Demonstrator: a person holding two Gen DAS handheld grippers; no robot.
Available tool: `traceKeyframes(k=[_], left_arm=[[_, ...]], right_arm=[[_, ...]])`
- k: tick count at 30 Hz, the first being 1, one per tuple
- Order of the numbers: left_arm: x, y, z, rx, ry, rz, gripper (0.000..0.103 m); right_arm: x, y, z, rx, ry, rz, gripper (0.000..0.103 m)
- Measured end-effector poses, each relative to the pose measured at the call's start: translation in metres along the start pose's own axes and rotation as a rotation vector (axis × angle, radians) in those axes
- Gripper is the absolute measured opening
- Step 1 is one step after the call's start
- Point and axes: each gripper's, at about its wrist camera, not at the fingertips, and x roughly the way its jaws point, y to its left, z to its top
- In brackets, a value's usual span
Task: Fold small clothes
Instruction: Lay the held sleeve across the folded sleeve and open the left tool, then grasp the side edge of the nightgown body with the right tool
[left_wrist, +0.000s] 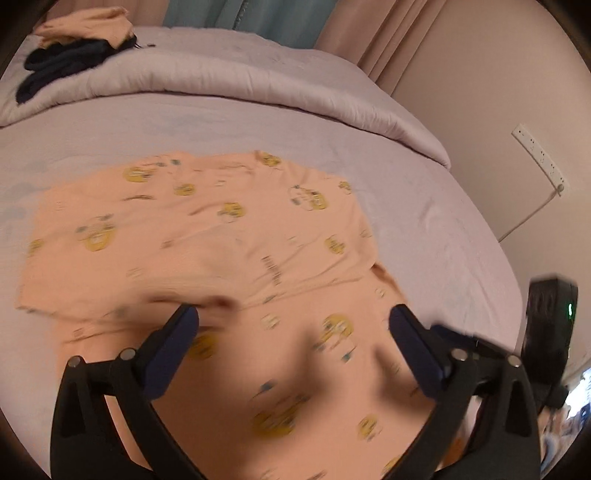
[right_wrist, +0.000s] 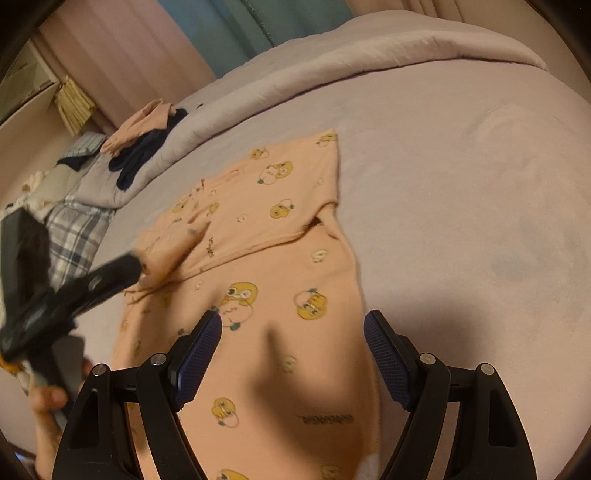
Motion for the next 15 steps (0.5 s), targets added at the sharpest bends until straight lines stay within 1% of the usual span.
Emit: traceKeyframes(k=[2, 3, 5, 6, 9, 11, 13, 15], left_arm=[[-0.01, 0.011, -0.013, 0.002, 0.007, 0.074, 0.102], [-0.014, 0.017, -0.017, -0.012, 0.012, 0.085, 0.102], [-0.019, 0.026, -0.023, -0.041, 0.005, 0.07, 0.102], [-0.025, 0.032, -0.029, -0.055, -0.004, 0.073, 0.102], [-0.038, 0.043, -0.043, -0.085, -0.021, 0.094, 0.102], [-0.049, 0.054, -0.055, -0.136, -0.036, 0.075, 0.102], [-0.056, 0.064, -0.064, -0.176, -0.039, 0.057, 0.102], [-0.062, 0.069, -0.071, -0.189, -0.033, 0.066, 0.102]], right_arm=[[0.005, 0.013, 0.002, -0.031, -0.002, 0.013, 0.079], [0.005, 0.017, 0.003, -0.047, -0.003, 0.017, 0.079], [0.007, 0.033, 0.005, -0.115, -0.013, 0.033, 0.079], [0.008, 0.039, 0.006, -0.146, -0.02, 0.039, 0.079], [0.013, 0.07, 0.006, -0.31, -0.052, 0.055, 0.079], [0.02, 0.094, 0.006, -0.428, -0.075, 0.054, 0.079], [0.029, 0.116, 0.006, -0.523, -0.072, 0.093, 0.074], [0.042, 0.136, 0.007, -0.598, -0.049, 0.121, 0.069]])
